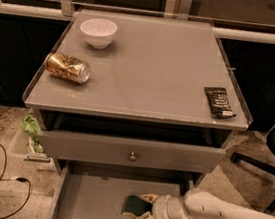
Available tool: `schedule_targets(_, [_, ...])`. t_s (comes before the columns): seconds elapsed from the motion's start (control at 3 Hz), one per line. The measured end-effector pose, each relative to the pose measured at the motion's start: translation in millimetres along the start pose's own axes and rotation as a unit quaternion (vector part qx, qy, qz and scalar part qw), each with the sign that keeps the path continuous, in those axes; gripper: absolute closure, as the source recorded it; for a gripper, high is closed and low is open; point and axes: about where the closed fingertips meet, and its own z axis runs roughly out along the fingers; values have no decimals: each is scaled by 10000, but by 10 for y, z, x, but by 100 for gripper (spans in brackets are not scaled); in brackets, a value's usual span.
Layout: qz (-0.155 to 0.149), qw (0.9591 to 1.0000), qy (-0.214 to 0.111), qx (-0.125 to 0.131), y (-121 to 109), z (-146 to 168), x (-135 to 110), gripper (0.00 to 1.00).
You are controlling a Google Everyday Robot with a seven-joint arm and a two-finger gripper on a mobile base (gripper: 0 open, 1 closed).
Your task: Pick sponge from middle drawer and place on counter
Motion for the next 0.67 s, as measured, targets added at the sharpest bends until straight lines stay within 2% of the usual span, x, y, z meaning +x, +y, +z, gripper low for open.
schedule_targets(0.67, [0,10000,0,-1,0,0,0,89])
